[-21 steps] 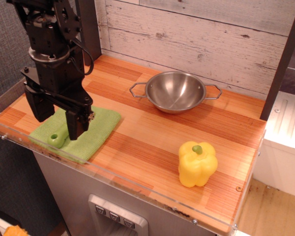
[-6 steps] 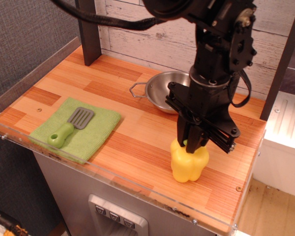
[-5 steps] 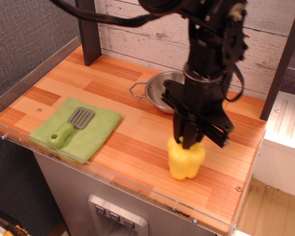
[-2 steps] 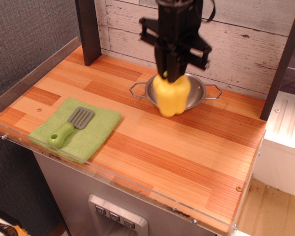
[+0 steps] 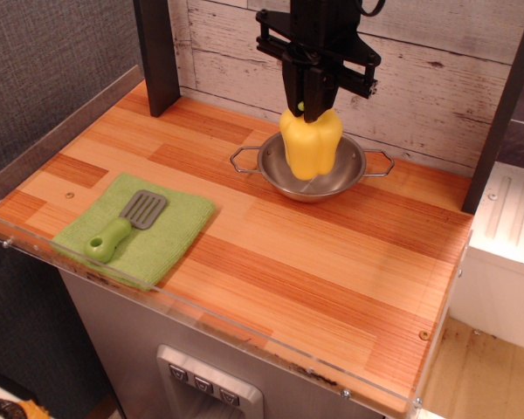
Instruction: Place the yellow pepper in the silver pot.
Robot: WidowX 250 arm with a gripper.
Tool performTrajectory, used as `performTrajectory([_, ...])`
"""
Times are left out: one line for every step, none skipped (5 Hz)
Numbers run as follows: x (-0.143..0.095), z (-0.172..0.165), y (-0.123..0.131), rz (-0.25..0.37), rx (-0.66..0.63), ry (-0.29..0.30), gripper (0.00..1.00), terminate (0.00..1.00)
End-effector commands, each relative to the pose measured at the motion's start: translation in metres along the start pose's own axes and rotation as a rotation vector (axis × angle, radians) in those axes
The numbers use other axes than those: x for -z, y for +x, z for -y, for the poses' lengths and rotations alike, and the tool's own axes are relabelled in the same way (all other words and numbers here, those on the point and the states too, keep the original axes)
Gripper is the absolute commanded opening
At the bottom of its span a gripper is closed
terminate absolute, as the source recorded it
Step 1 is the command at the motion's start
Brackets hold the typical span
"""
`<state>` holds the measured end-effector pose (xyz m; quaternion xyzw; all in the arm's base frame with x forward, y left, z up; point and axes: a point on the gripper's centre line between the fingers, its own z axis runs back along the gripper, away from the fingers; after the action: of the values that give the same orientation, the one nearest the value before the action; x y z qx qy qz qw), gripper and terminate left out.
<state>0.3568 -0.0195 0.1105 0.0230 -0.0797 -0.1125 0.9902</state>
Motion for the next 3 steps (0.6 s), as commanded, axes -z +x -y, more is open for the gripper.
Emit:
performTrajectory([-0.002, -0.005, 0.018, 0.037, -0.011, 0.031, 0.00, 0.00])
performTrajectory([0.008, -0.004, 0.018, 0.012, -0.012, 0.037, 0.00, 0.00])
performTrajectory([0.013, -0.003, 0.015, -0.007, -0.017, 0.031, 1.00, 0.00])
